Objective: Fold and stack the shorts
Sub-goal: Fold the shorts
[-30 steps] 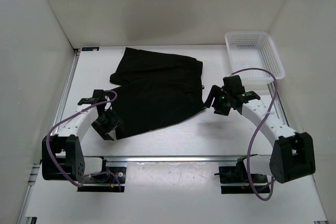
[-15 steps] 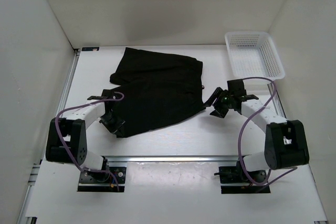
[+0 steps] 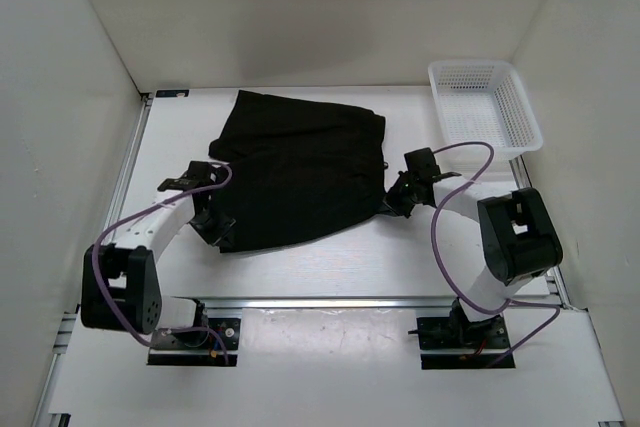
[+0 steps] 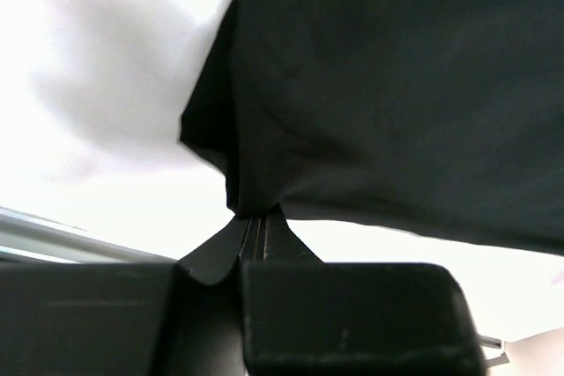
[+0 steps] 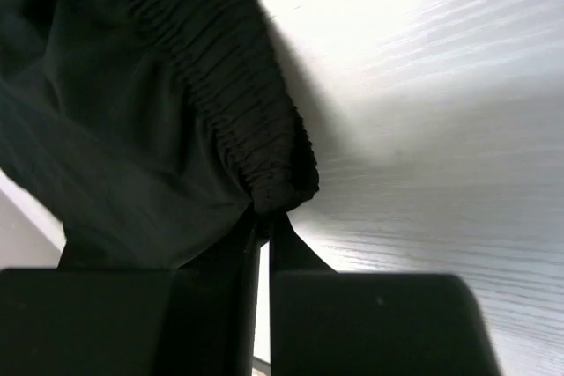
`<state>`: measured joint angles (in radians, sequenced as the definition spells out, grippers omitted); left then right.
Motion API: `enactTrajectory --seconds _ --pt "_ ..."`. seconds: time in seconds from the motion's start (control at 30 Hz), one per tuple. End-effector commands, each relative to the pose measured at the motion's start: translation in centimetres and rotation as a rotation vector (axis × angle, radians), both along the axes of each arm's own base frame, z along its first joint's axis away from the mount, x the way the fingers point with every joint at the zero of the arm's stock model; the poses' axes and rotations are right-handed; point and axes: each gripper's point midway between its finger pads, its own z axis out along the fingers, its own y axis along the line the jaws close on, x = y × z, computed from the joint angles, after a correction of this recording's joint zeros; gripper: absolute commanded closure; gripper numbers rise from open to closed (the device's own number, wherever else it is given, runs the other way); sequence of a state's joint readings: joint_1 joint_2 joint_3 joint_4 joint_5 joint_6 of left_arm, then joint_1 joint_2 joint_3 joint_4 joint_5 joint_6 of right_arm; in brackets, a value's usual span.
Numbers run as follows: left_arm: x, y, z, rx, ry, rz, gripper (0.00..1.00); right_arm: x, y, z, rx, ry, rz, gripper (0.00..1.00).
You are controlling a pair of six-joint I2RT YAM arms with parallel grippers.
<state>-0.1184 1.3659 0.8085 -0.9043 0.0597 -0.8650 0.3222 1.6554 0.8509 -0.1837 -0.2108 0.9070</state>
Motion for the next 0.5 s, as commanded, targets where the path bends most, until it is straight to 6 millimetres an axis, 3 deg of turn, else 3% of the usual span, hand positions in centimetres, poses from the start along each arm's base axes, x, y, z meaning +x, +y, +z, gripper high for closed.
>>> enactTrajectory --seconds 0.0,0.17,0.33,0.47 --pt "0.5 0.8 3.1 0.042 -0.083 0.009 0.90 0.2 -1.5 0.2 -0.074 -0.008 -0.061 1.00" --pt "-0.5 1.0 6.1 0.031 -0.170 0.054 0.90 -4.2 -3.8 1.8 -0.124 -0.035 -0.043 1.00" --pt "-3.0 0.6 7.3 -0.010 -0.205 0.089 0.90 -9.6 -6.7 3.5 -0.201 -0.030 -0.020 1.00" --pt "-5.0 0.1 8.3 -0.042 -0.234 0.073 0.90 -12.6 -7.9 5.1 -0.203 -0.047 -0.026 1.00"
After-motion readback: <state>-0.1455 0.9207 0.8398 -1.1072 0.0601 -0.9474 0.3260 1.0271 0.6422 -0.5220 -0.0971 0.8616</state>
